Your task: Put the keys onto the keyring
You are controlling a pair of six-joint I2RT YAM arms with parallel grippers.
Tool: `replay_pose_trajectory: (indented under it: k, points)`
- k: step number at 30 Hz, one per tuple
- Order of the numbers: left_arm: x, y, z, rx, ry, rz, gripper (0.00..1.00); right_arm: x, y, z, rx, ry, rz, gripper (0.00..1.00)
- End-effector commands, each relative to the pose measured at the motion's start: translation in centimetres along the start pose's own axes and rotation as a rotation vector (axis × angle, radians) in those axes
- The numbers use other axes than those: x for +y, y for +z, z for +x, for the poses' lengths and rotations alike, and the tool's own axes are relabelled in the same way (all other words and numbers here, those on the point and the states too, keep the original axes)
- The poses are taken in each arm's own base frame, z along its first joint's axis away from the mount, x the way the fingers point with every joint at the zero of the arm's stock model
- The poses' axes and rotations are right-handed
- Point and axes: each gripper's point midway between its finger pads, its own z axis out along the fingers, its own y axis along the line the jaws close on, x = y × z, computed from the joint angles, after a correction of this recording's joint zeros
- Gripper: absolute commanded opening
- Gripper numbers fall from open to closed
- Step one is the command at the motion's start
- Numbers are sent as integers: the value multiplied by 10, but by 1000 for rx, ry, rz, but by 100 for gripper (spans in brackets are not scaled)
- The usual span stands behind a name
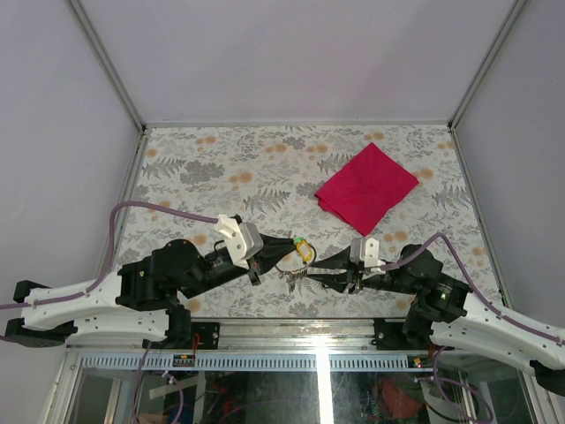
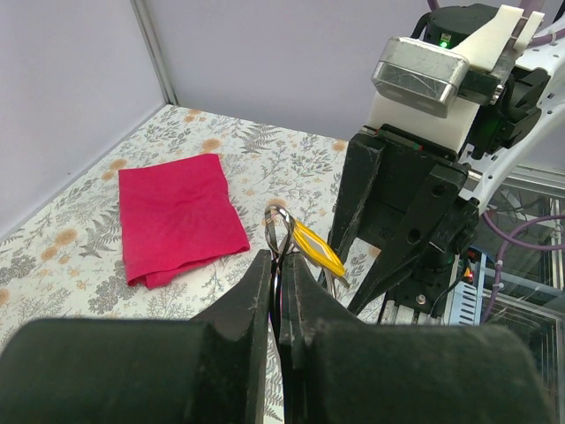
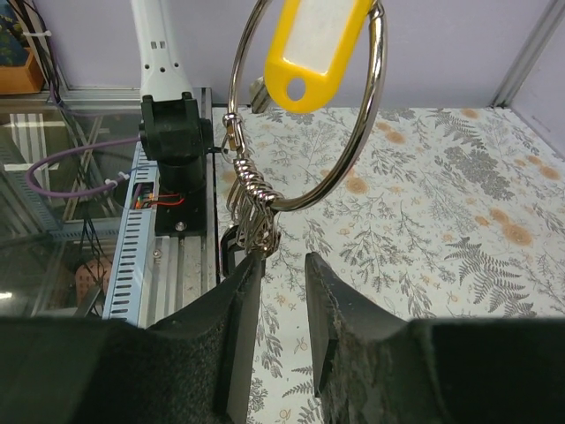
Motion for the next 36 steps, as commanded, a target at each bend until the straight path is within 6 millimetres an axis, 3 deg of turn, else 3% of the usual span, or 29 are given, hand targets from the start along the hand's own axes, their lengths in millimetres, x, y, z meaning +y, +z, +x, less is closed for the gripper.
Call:
replay_pose_trajectory:
  k: [1,8,16,25,36]
  points:
    - [-1,0,-24,-89,-23,6,0,0,-1,-39,-116,-28,-7,33]
    - [0,1,-22,-85,-18,-5,0,3,-6,-46,-139,-32,-16,37]
    - [0,2,-22,-86,-20,-6,0,5,0,-42,-124,-28,-38,40]
    - [0,3,-22,-83,-23,-4,0,-2,7,-39,-120,-32,-9,32]
    - [-1,2,-21,-79,-22,0,0,-8,-3,-43,-124,-41,42,27]
